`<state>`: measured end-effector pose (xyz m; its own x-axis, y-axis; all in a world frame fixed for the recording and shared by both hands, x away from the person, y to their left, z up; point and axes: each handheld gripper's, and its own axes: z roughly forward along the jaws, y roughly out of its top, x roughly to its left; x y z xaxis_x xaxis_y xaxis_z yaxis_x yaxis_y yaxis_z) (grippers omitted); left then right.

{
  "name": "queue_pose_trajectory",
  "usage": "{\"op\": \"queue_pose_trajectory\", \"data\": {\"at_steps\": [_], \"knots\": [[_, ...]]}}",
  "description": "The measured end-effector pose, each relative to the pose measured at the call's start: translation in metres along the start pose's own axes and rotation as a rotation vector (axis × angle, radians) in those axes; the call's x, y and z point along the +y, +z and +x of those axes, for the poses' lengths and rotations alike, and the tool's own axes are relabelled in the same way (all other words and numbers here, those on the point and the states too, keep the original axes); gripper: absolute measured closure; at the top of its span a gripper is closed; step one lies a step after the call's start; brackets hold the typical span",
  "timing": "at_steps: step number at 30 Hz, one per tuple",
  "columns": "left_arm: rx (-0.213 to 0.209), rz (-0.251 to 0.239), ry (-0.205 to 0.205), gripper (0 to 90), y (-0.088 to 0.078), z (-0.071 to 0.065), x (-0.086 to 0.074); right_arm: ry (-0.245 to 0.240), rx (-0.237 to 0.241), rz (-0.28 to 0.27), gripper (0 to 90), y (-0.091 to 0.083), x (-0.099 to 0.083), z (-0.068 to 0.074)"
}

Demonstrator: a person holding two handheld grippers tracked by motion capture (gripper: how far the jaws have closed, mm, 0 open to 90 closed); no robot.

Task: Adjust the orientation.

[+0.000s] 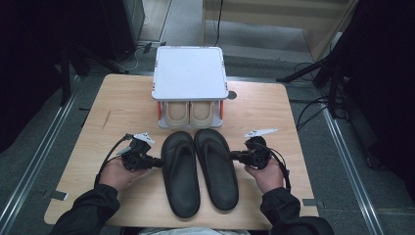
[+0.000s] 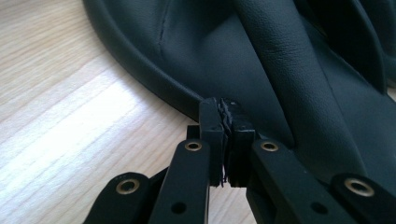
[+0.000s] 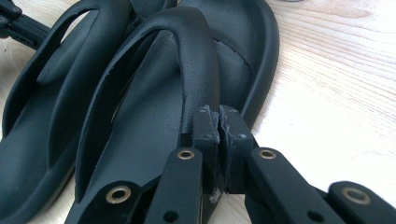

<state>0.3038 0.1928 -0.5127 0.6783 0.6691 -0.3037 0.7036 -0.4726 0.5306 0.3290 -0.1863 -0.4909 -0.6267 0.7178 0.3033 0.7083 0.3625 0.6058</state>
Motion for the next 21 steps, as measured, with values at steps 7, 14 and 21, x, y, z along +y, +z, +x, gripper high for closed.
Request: {"op": "queue_pose_trajectory", "data": {"at_steps": [7,14,21], "knots": [[-0.020,0.007,0.018,88.4,0.005,-0.008,0.002,0.001,0.002,-0.002,86.9,0.002,0.001,-0.001],[-0.033,-0.004,0.007,85.5,0.004,-0.008,0.003,0.003,-0.008,-0.012,84.9,0.002,0.001,-0.002],[-0.041,-0.063,-0.006,80.2,-0.007,-0.007,0.005,-0.009,0.018,-0.090,77.9,-0.009,0.003,0.010]]}}
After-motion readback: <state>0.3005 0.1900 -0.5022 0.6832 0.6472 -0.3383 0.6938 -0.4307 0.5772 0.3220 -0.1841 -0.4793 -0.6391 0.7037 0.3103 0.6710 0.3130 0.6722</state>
